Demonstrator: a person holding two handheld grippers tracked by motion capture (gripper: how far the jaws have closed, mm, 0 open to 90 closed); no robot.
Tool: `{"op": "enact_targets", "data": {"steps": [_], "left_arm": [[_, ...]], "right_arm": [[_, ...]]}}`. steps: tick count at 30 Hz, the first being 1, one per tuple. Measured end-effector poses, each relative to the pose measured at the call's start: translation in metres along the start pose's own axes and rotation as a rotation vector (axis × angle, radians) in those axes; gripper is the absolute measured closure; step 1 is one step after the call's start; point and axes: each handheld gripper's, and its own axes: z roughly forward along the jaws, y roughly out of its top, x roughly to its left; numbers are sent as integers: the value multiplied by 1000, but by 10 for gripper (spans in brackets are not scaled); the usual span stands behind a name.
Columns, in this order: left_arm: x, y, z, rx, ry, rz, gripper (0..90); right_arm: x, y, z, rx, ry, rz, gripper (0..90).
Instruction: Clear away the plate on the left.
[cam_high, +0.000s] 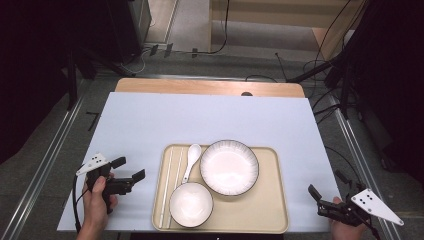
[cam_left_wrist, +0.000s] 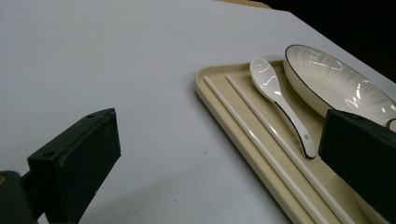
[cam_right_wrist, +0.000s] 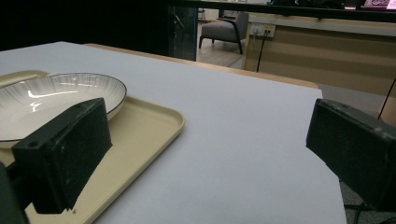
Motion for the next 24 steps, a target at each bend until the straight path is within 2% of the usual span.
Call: {"op": "enact_targets", "data": {"steps": [24], "left_arm": [[10, -11, -28, -1, 44, 16, 0]], "right_arm": [[0, 0, 0, -1, -1, -3, 2]]}}
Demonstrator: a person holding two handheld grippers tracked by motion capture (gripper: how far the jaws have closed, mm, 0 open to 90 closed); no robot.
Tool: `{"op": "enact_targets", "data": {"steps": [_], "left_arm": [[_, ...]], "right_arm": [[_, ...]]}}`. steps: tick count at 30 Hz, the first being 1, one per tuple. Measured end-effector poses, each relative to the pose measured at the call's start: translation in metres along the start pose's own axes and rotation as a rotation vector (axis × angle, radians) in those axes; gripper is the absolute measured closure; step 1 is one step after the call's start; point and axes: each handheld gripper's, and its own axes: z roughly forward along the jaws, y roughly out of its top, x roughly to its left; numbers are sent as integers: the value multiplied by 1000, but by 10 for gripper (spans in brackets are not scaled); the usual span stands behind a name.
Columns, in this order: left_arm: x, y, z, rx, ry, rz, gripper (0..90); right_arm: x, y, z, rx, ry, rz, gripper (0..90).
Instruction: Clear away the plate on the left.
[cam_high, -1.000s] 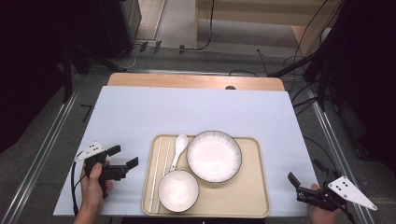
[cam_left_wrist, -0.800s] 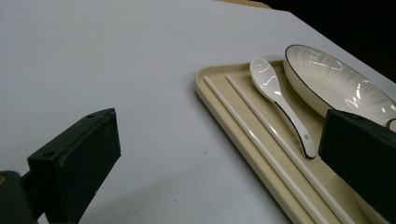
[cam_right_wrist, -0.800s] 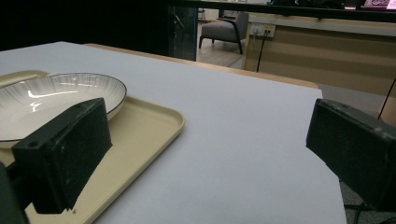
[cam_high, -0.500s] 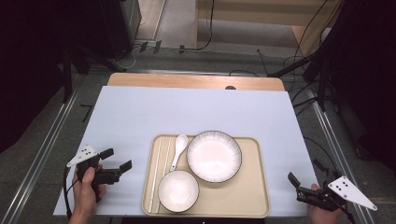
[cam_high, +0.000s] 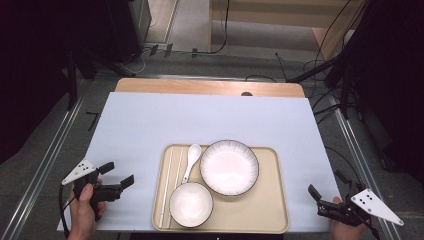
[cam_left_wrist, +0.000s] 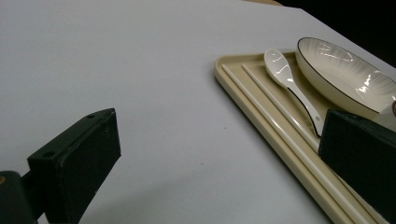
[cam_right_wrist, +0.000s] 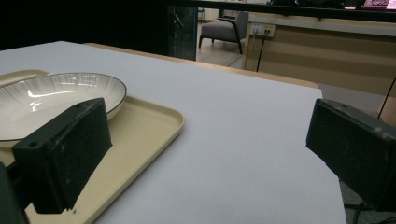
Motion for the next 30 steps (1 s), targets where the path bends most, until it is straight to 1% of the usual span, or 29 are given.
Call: {"op": "enact_targets", "data": {"steps": [14, 21, 30], "left_arm": [[4, -7, -14, 0, 33, 9, 0], [8, -10, -20, -3, 52, 5, 0], [11, -14, -27, -13, 62, -2, 0]], "right_arm": [[0, 0, 0, 3, -1, 2, 2], [0, 0, 0, 2, 0, 0, 2], [0, 0, -1, 2, 1, 3, 2]]}}
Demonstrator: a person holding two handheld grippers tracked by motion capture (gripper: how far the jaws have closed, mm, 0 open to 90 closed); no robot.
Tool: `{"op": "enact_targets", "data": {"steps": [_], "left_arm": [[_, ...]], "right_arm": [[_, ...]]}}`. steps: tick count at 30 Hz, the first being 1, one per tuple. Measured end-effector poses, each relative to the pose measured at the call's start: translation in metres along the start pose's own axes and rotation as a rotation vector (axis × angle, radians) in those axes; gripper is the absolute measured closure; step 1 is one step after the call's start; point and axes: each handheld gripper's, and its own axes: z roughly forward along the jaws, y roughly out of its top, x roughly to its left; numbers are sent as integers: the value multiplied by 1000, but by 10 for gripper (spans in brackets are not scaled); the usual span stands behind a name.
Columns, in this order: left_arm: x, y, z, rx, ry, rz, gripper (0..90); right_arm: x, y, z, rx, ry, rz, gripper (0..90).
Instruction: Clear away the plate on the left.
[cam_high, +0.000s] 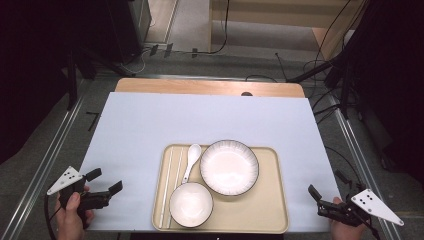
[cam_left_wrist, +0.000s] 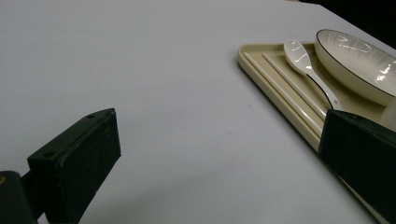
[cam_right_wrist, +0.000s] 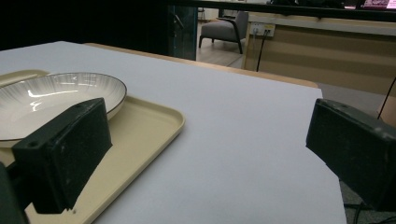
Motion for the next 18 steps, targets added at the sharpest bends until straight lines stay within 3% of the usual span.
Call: {"op": "enact_targets", "data": {"steps": [18], "left_arm": [[2, -2, -9, -11, 37, 22, 0]], "right_arm": [[0, 0, 0, 5, -1, -2, 2]]}}
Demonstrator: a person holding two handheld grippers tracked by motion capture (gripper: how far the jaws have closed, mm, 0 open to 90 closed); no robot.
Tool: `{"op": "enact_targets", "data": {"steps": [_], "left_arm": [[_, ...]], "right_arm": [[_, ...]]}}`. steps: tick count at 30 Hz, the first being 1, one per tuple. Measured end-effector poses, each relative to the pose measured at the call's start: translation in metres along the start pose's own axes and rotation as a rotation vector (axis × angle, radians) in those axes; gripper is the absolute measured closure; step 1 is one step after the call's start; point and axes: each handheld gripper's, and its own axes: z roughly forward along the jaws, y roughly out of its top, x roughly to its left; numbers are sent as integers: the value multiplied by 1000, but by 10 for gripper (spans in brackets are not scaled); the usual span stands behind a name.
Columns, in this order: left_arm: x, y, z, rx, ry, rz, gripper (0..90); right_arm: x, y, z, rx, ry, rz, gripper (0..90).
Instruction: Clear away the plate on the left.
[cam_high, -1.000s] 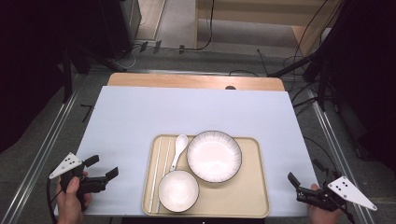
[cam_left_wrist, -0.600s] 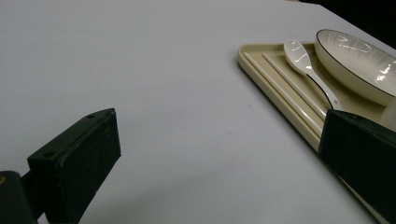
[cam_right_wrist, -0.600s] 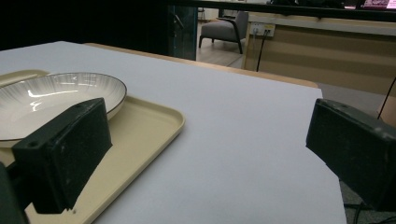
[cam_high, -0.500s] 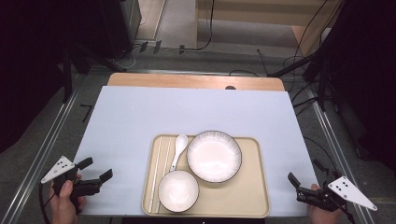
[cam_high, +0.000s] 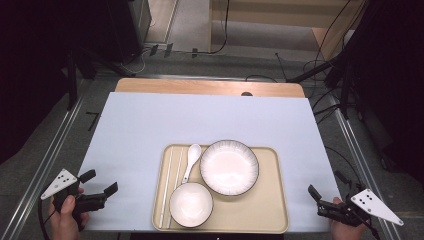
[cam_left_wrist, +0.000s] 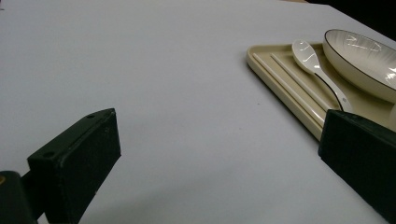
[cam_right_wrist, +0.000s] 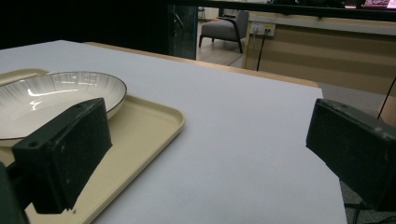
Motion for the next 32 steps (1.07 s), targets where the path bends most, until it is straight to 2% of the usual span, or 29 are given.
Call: {"op": "enact_targets", "data": {"steps": [10, 20, 32], "left_arm": [[2, 1, 1, -4, -9, 4, 0], [6, 2, -2, -20, -2, -21, 0], [8, 4, -2, -31, -24, -34, 0]], "right_arm": [[0, -1, 0, 7, -4, -3, 2], [0, -3, 2, 11, -1, -4, 2], [2, -7, 7, 31, -6, -3, 2]]}}
